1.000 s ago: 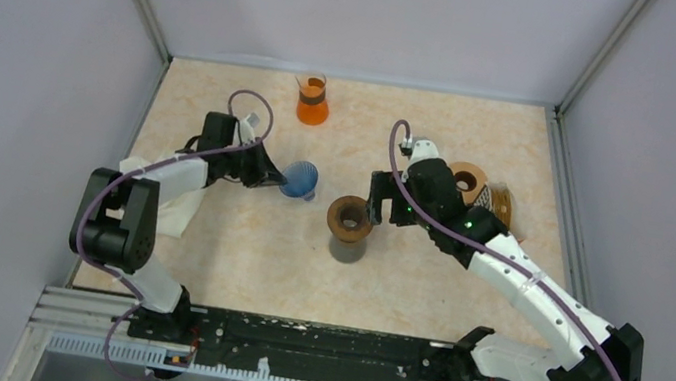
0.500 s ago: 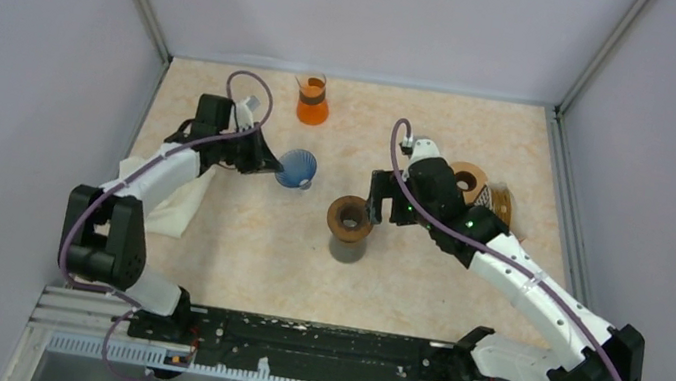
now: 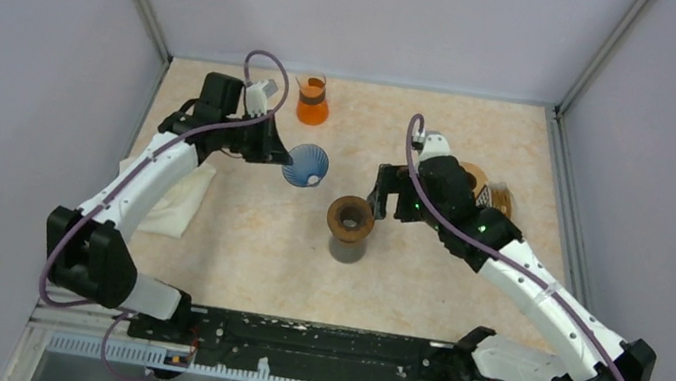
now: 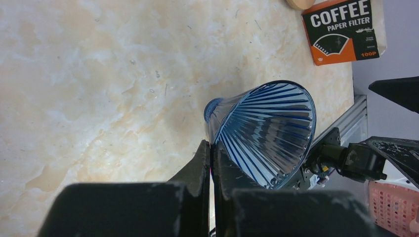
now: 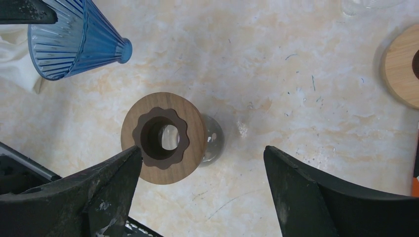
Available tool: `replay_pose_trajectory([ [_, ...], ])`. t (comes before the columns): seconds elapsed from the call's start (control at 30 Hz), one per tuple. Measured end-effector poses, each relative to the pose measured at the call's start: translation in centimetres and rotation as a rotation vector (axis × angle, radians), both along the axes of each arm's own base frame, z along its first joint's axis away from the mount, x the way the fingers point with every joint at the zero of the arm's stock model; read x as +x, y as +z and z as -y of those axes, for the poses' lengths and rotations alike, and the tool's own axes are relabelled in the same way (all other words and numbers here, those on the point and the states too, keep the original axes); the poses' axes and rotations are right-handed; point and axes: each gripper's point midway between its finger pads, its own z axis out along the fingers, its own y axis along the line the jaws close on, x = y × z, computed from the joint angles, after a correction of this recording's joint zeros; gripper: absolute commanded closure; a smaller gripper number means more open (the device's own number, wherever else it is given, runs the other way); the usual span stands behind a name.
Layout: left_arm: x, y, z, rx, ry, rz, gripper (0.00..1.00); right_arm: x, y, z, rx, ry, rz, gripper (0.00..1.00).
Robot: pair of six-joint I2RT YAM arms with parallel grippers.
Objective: Place the coffee filter in the dripper
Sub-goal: Place the coffee dripper in the dripper holder.
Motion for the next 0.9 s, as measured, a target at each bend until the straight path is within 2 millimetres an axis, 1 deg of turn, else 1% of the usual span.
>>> replay_pose_trajectory([
  [0.17,-1.1,1.6,1.4,0.026,-0.050,0.015,1.00,-0.1,1.1,0.1,0.023,-0.003,0.019,0.07],
  [0.3,-2.4,2.8,3.5,0.035,-0.115,0.037,1.00,-0.2,1.6,0.1,0.038,-0.006,0.026,0.07],
  [0.47,-4.1,3.6,5.4,0.039,-0.182,0.040,1.00,-0.3,2.0,0.1,0.049,-0.004,0.033,0.08],
  [0.6,-4.9,4.4,6.7,0.038,-0.220,0.047,1.00,-0.5,2.5,0.2,0.060,-0.004,0.045,0.08],
  [0.73,-5.5,4.8,7.7,0.041,-0.255,0.054,1.00,-0.7,3.0,0.4,0.072,-0.004,0.056,0.09],
  [0.9,-6.5,4.6,8.8,0.056,-0.301,0.040,1.00,-0.6,3.6,0.3,0.082,-0.004,0.067,0.09],
])
